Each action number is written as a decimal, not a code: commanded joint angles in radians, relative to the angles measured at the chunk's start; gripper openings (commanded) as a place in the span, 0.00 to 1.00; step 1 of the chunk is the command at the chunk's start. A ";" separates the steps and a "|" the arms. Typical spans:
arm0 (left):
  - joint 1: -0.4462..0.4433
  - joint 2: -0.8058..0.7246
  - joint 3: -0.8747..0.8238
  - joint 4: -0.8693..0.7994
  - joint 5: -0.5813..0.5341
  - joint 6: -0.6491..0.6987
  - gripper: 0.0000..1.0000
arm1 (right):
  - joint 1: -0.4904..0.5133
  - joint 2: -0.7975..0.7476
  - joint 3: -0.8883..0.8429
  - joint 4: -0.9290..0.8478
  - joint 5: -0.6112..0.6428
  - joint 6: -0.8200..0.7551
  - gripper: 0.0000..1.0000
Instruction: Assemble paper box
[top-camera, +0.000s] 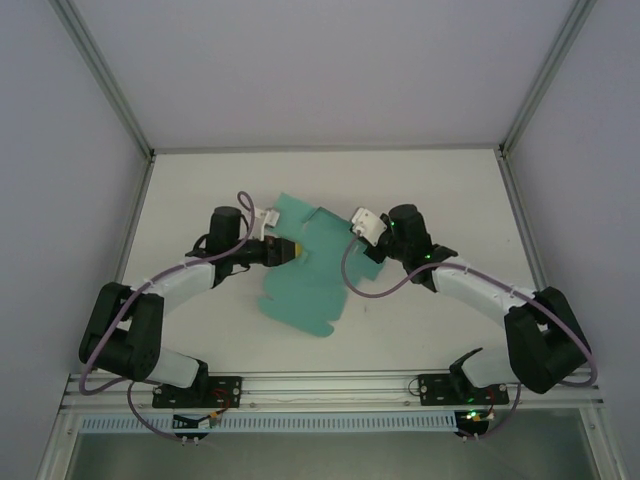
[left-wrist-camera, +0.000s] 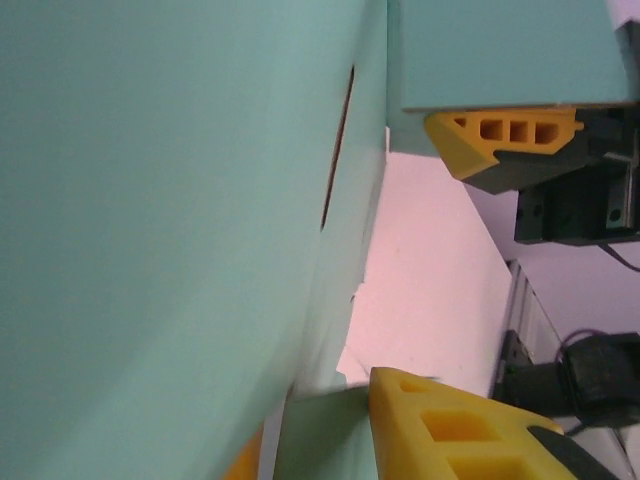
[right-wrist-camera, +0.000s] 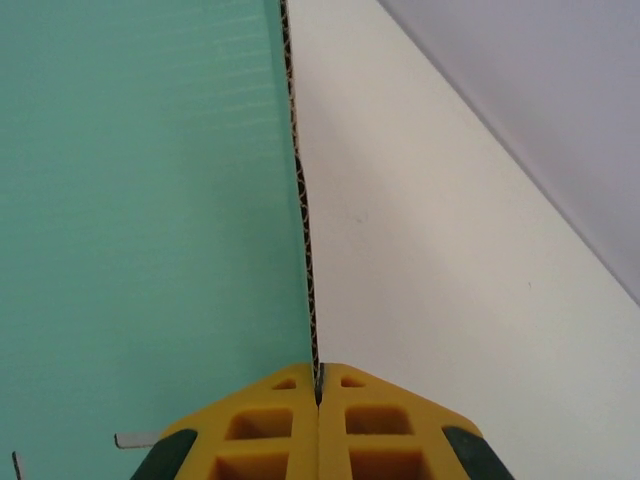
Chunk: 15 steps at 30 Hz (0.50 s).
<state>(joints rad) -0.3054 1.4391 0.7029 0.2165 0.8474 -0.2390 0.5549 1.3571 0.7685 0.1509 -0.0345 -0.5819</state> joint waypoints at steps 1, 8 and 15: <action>-0.039 0.015 0.023 -0.008 0.073 0.039 0.32 | 0.022 -0.053 0.051 0.069 -0.147 0.030 0.00; -0.053 -0.016 0.031 -0.111 0.028 0.083 0.20 | 0.021 -0.078 0.049 0.060 -0.126 0.026 0.00; -0.059 -0.024 0.049 -0.185 -0.162 0.035 0.00 | 0.024 -0.091 0.056 0.034 -0.117 -0.001 0.00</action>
<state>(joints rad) -0.3374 1.4101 0.7311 0.1272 0.7738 -0.1928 0.5491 1.3170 0.7692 0.1013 -0.0364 -0.5831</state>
